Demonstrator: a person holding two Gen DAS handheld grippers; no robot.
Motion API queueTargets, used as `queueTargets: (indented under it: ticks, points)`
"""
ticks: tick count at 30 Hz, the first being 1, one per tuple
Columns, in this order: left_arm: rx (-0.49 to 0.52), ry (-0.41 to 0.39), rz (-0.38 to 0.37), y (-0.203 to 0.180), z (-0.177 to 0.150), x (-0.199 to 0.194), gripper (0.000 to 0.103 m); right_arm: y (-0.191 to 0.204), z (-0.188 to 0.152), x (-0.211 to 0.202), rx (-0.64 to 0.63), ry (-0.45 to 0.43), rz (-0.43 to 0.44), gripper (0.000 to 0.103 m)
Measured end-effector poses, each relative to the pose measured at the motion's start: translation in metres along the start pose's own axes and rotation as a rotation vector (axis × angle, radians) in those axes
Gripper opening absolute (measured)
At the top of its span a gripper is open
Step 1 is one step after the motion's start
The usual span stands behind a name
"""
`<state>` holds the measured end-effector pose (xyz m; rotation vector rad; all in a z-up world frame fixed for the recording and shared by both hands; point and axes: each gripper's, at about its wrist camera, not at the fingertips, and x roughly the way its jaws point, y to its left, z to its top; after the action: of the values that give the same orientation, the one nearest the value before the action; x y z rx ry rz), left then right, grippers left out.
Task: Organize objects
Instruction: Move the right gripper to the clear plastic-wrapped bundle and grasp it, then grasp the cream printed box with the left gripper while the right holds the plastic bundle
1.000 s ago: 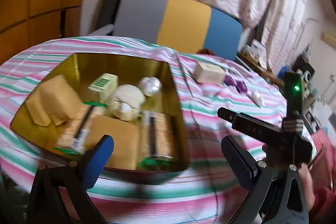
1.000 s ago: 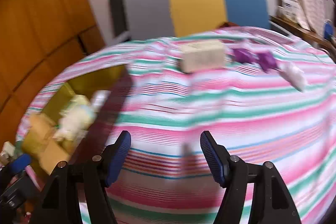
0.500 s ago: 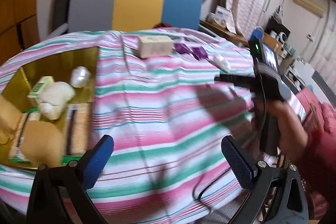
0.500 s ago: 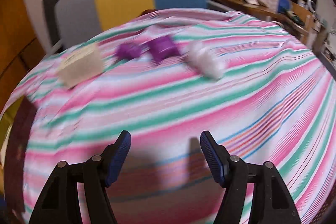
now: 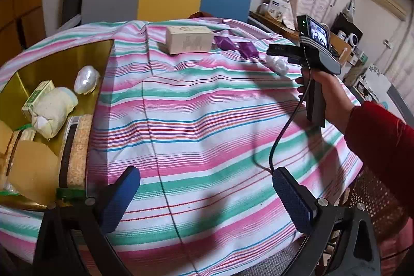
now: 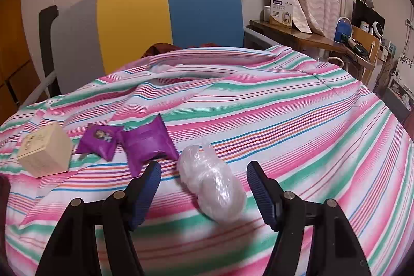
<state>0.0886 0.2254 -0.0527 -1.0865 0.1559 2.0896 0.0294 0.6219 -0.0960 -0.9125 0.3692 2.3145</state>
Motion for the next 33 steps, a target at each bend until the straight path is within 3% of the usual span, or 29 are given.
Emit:
queueTargets:
  ticks: [5, 10, 16, 22, 28, 33]
  points:
    - [-0.020, 0.008, 0.000, 0.002, 0.006, 0.004, 0.103, -0.003, -0.008, 0.011, 0.008, 0.028, 0.064, 0.069]
    - [0.011, -0.001, -0.004, -0.008, 0.015, 0.007, 0.103, -0.003, -0.010, 0.015, 0.002, 0.042, 0.073, 0.043]
    - [0.023, -0.018, 0.010, -0.012, 0.035, 0.009, 0.103, 0.005, -0.011, 0.011, -0.029, 0.030, 0.061, 0.040]
    - [0.007, -0.079, 0.089, -0.002, 0.077, 0.016, 0.103, 0.010, -0.027, -0.013, 0.034, 0.055, 0.134, 0.040]
    - [0.055, -0.118, 0.189, 0.015, 0.142, 0.058, 0.103, 0.032, -0.042, -0.021, -0.025, 0.035, 0.114, 0.040]
    - [-0.060, -0.096, 0.222, 0.046, 0.193, 0.103, 0.103, 0.038, -0.046, -0.020, -0.051, 0.020, 0.082, 0.040]
